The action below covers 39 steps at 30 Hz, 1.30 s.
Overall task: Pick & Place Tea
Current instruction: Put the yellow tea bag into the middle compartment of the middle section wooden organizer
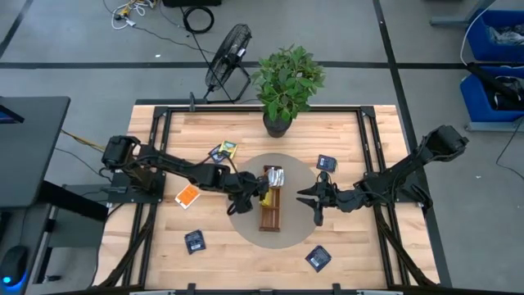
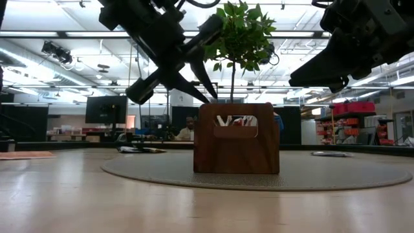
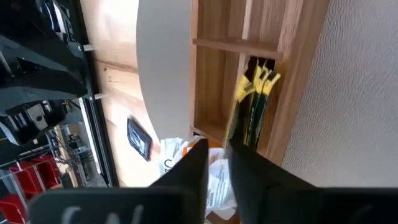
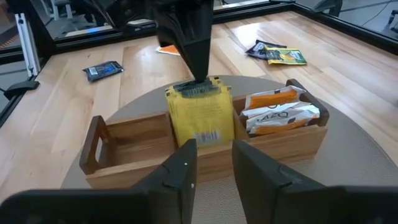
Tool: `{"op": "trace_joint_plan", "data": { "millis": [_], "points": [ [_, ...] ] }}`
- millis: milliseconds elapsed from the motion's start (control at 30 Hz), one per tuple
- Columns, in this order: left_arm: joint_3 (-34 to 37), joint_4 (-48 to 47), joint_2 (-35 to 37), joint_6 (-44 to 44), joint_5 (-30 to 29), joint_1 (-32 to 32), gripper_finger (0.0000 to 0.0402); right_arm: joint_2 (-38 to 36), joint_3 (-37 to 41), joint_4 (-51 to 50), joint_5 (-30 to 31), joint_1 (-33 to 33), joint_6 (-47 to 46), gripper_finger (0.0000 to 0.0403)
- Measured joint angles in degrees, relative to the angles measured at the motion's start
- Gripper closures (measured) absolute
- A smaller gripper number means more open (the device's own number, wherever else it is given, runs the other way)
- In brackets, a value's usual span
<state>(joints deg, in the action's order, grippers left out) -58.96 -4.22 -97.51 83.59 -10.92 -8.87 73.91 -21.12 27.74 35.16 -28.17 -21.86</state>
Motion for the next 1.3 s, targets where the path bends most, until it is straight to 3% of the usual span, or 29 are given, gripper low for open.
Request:
{"op": "trace_joint_plan", "data": {
  "millis": [167,300,500,700,1000,1067,1133,1300],
  "points": [
    [0.0,1.2,0.0,-1.4,-1.5,-0.5,0.0288,0.0,0.0,-0.1,0.0,0.0,-0.2,0.0292],
    [0.0,1.2,0.7,-7.4,-8.4,-1.1,0.0266,0.0,0.0,-0.1,0.0,-0.2,-0.2,0.0292],
    [0.0,1.3,4.9,-39.7,-8.3,-0.5,0.0267,0.0,0.0,-0.1,0.0,-0.2,0.0,0.0292],
    [0.3,1.4,7.4,-60.1,-1.2,1.1,0.0283,0.0,0.0,-0.1,0.0,-0.2,0.1,0.0292],
    [0.4,4.1,7.7,-70.9,8.1,0.6,0.0327,0.0,0.0,-0.2,-0.2,-0.2,0.1,0.0292],
    [0.8,8.6,7.7,-72.7,11.1,0.3,0.0338,0.0,0.0,0.2,-0.2,-0.2,1.0,0.0292],
    [3.4,19.3,7.9,-74.2,14.9,-0.6,0.0349,0.0,0.0,1.7,-0.2,-0.3,2.1,0.0292],
    [13.4,42.2,8.6,-77.4,13.7,-2.3,0.0374,0.0,0.0,5.3,-0.1,-1.4,6.1,0.0292]
  ]
}}
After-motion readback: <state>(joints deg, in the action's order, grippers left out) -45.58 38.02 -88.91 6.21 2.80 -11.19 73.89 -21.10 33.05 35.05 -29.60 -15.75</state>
